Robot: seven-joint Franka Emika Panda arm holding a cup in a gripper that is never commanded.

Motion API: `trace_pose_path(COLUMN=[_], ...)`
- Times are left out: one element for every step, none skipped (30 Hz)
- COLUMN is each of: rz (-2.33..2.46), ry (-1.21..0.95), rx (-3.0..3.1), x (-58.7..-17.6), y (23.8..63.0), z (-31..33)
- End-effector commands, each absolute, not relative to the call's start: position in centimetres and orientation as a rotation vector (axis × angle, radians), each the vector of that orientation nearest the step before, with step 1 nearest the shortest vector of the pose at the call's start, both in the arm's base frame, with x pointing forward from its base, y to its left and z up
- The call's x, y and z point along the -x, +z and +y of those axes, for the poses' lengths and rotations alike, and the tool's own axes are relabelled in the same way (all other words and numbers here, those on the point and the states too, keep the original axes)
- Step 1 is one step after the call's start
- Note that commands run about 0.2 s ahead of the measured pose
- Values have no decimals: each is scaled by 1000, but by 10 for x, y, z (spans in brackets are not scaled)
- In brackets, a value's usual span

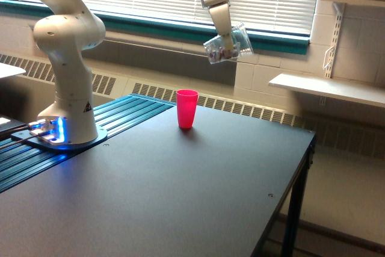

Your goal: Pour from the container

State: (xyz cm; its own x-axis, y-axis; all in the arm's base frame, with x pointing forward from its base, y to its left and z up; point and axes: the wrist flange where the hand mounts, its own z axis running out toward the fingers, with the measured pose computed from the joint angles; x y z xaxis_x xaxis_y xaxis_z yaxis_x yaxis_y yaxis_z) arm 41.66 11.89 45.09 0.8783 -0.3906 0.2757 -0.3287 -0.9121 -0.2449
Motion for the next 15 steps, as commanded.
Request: trace_pose_path(rz=[407,392,375,355,345,334,320,298,284,268,251,229,213,196,181], ry=[-417,-410,-403,-395,-390,-382,-373,-361,-353,-343,-332,-320,-310,-299,-287], rx=[2898,2901,2904,2909,2912,2912,2912,2915,2917,2919,2921,2924,2925,2927,2928], x=[-394,-391,-387,-383,-380,-377,-373,-368,-365,-361,-358,-353,-350,-347,-343], y=[441,439,438,435,434,432,430,427,426,424,422,420,419,417,416], z=[140,143,147,150,153,156,158,162,165,169,172,177,180,183,186])
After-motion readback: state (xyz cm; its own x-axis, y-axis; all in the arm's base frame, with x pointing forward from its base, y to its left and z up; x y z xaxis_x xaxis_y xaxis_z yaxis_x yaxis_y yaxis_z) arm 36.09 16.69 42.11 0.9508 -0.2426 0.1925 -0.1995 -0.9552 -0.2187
